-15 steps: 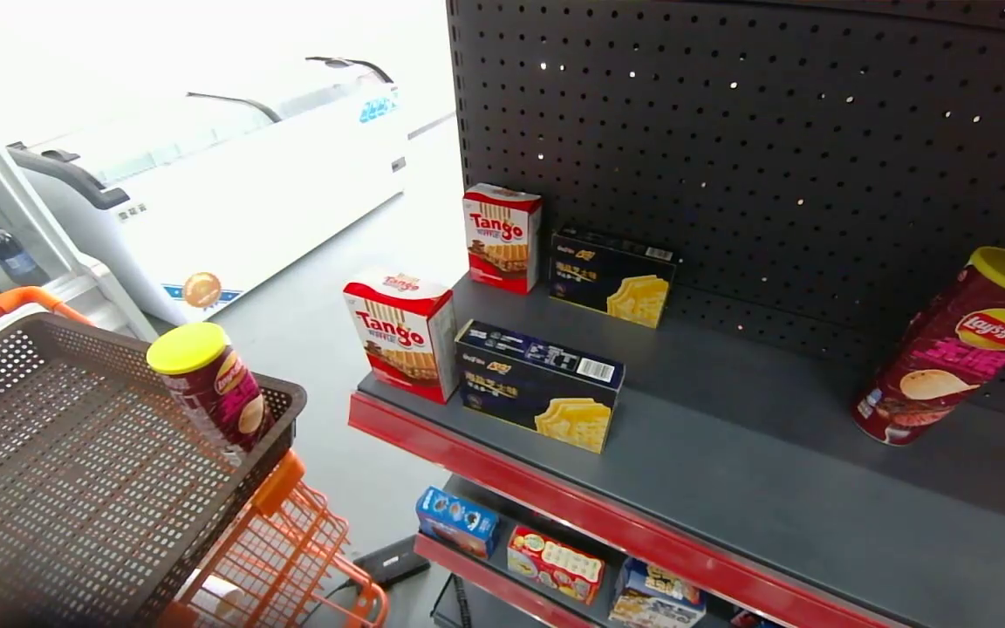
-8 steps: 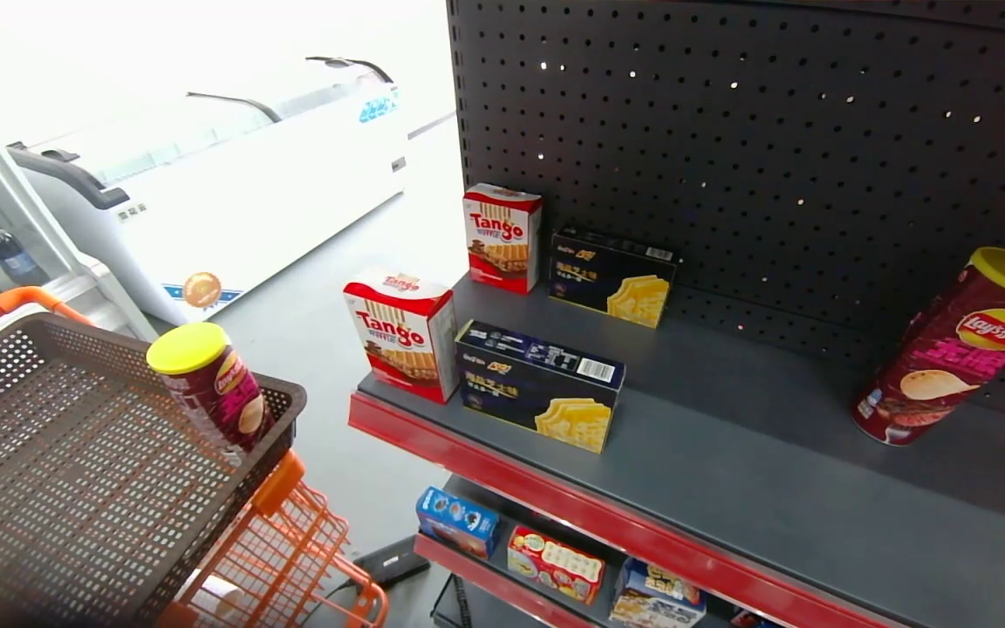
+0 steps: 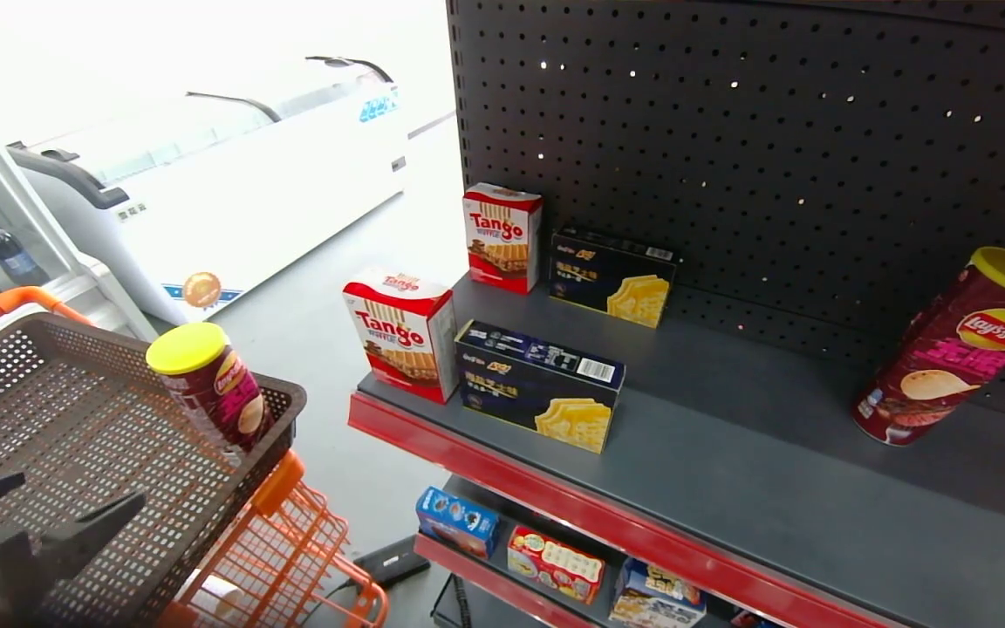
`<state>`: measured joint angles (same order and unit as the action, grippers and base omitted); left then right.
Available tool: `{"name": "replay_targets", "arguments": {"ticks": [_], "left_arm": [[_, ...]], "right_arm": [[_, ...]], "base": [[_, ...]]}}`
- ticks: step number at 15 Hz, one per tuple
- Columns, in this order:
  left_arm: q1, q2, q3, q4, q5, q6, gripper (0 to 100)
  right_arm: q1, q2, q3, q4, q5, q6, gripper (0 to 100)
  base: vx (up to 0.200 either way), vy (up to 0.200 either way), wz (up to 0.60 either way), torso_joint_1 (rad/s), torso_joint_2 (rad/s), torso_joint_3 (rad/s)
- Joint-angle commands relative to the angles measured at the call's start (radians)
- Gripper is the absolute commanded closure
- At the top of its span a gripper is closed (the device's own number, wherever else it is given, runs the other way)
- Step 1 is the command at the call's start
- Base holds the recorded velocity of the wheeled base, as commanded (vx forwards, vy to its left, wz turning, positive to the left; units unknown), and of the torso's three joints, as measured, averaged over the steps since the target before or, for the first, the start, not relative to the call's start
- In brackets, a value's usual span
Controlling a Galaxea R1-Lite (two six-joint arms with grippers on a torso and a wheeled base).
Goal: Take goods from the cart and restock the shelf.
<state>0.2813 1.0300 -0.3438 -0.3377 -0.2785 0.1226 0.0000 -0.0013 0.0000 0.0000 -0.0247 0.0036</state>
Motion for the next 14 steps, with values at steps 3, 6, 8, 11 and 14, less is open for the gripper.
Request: {"name": "replay_targets", "arguments": {"ticks": [3,6,8,11,14], "left_arm": [[0.018,0.426,-0.009,-0.38,-0.002,0.039,0],[0.018,0.624,-0.011,-0.659,-0.002,0.042,0],[0.007,0.72,-0.017,-0.779,-0.002,0.042,0],[-0.011,0.832,-0.032,-0.9,-0.001,0.028,0],[-0.025,0.972,-0.104,-1.029,0.001,0.025,0]], "right_arm": [[0.0,0.001,0.0,0.0,0.0,0.001,0],[0.0,0.001,0.0,0.0,0.0,-0.001,0],[0.0,0.001,0.0,0.0,0.0,-0.001,0],[0.0,0.001,0.0,0.0,0.0,-0.001,0],[0.0,0.001,0.0,0.0,0.0,-0.001,0]], "base": [[0.0,0.0,0.0,0.0,0.0,0.0],[0.0,0.0,0.0,0.0,0.0,0.0],[0.0,0.0,0.0,0.0,0.0,0.0],[0.0,0.0,0.0,0.0,0.0,0.0],[0.0,0.0,0.0,0.0,0.0,0.0]]}}
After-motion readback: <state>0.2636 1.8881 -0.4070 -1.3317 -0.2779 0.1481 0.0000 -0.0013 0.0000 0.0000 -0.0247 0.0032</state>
